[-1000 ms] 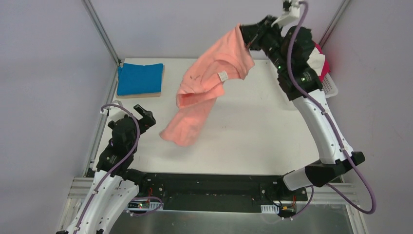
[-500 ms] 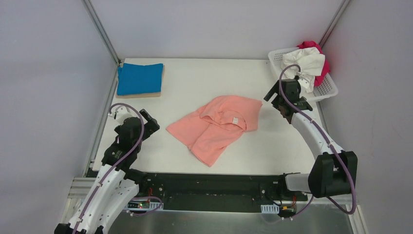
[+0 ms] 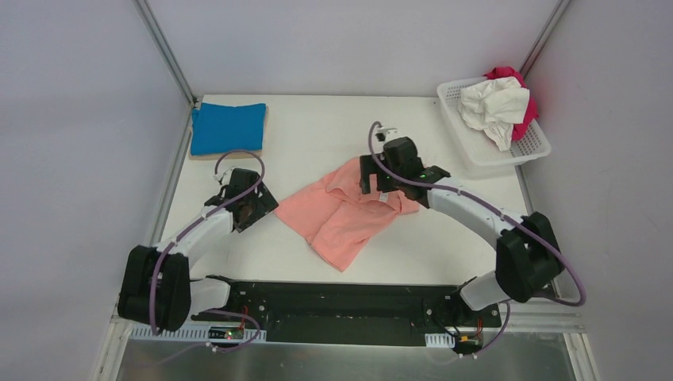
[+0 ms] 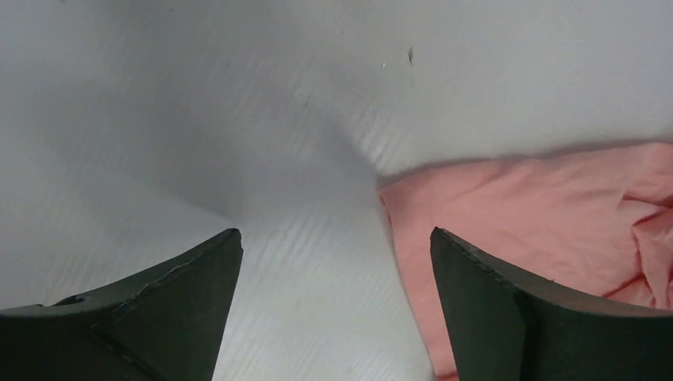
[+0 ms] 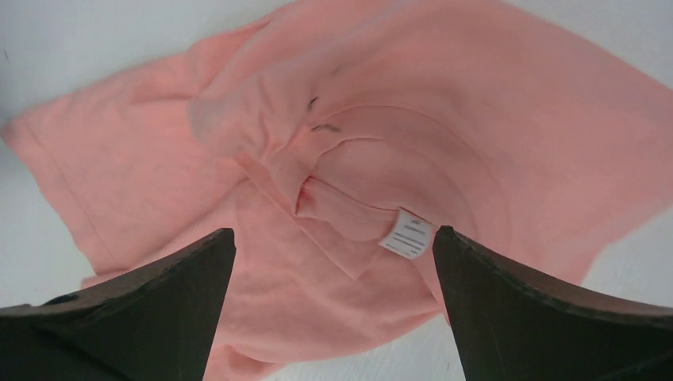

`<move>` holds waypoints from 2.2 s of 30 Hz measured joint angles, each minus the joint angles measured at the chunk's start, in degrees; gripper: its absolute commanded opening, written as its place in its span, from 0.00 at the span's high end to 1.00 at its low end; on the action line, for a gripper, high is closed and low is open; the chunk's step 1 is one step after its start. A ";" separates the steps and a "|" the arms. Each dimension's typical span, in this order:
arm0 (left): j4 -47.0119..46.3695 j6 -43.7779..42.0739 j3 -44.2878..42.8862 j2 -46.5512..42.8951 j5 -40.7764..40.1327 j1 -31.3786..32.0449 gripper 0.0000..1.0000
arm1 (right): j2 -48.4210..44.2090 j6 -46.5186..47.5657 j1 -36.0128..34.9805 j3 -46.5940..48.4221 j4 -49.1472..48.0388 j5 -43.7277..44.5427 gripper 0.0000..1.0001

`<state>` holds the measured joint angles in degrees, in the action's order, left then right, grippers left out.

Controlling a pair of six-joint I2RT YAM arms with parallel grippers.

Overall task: Fold and stack the t-shirts
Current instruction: Move the tshirt to the center of the board, then flatten out the tshirt

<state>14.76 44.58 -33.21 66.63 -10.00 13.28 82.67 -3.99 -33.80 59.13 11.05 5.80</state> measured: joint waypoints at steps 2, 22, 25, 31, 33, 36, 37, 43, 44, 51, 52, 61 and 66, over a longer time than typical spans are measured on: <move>-2.01 0.00 -1.46 5.01 2.36 -1.05 0.18 | 4.28 4.02 -3.45 1.60 -0.09 -0.96 0.02; -16.90 -0.13 -5.07 18.73 15.15 -1.01 0.97 | 28.39 31.56 -12.96 19.96 0.17 3.91 0.14; -18.27 -0.07 -5.70 20.92 15.56 -0.61 1.00 | 30.23 32.33 -12.96 21.29 0.15 4.90 0.24; -18.82 -0.02 -6.19 21.16 15.15 -0.46 1.00 | 31.76 32.15 -12.94 21.97 -0.98 9.31 0.78; -18.58 -0.04 -5.97 20.46 13.79 -0.44 1.00 | 31.69 30.91 -12.79 21.90 -2.34 10.93 0.86; -17.31 -0.07 -4.72 18.05 9.88 -0.17 1.00 | 30.03 28.57 -12.24 19.67 -5.75 12.04 1.00; -16.72 -0.07 -4.31 17.20 8.66 -0.15 1.00 | 28.68 27.58 -11.91 18.05 -7.23 12.37 1.00; -13.68 -0.74 -3.61 9.44 1.60 -0.13 1.00 | 13.77 19.02 -7.32 8.22 -12.26 15.26 1.00; -13.42 -1.14 -3.61 7.39 0.39 -0.13 1.00 | 11.28 17.75 -6.21 7.39 -12.66 15.45 1.00; -11.37 -5.22 -5.75 -7.34 -5.88 -0.13 1.00 | -9.14 8.83 6.78 3.80 -15.47 13.31 1.00; -11.30 -5.99 -6.64 -9.11 -6.73 -0.13 1.00 | -11.26 8.13 8.39 3.85 -15.50 12.70 1.00; -11.17 -14.29 -17.49 -23.54 -13.81 -0.13 1.00 | -22.34 7.67 12.74 10.54 -10.40 10.47 1.00; -10.97 -19.08 -23.15 -30.29 -15.13 -0.13 1.00 | -29.55 7.87 13.27 15.76 -7.72 10.84 1.00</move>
<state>3.79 25.50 -56.36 36.34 -25.12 13.15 53.12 3.88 -20.53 74.89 3.33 16.64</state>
